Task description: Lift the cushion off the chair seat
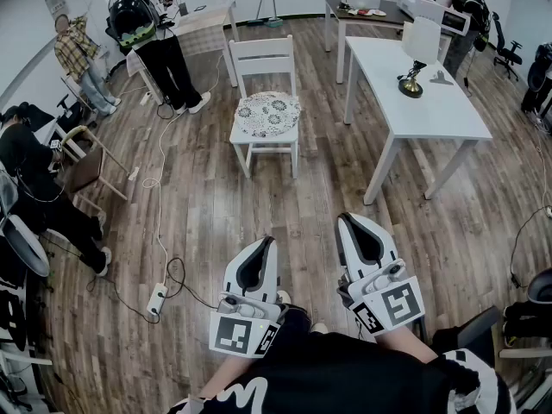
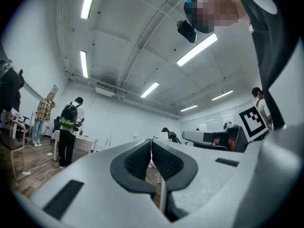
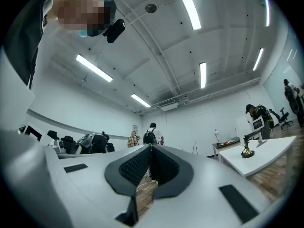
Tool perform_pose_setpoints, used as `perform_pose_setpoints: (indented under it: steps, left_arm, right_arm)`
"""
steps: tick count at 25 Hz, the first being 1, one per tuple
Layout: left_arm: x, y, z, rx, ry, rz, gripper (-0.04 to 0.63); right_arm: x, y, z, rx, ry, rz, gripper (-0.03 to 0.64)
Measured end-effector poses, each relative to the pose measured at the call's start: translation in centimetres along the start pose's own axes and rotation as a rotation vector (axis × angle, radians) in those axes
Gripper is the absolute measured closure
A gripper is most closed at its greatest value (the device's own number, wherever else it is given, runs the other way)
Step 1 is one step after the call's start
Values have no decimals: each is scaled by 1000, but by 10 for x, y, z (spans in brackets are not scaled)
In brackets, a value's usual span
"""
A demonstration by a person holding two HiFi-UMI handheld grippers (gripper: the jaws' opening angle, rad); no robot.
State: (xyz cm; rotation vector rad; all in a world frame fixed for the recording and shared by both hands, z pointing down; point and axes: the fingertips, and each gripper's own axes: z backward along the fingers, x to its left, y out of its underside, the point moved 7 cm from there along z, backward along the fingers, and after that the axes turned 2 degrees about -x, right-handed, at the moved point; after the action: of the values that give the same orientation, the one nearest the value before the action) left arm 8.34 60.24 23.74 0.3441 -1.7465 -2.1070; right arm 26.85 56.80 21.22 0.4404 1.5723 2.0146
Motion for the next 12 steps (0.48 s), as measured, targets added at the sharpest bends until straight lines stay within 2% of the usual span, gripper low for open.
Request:
perform_pose_setpoints:
  steps: [12]
  left_arm:
    - [14, -1, -9, 2, 0, -4, 588]
  right_arm:
    - [0, 3, -16, 9, -1, 3, 591]
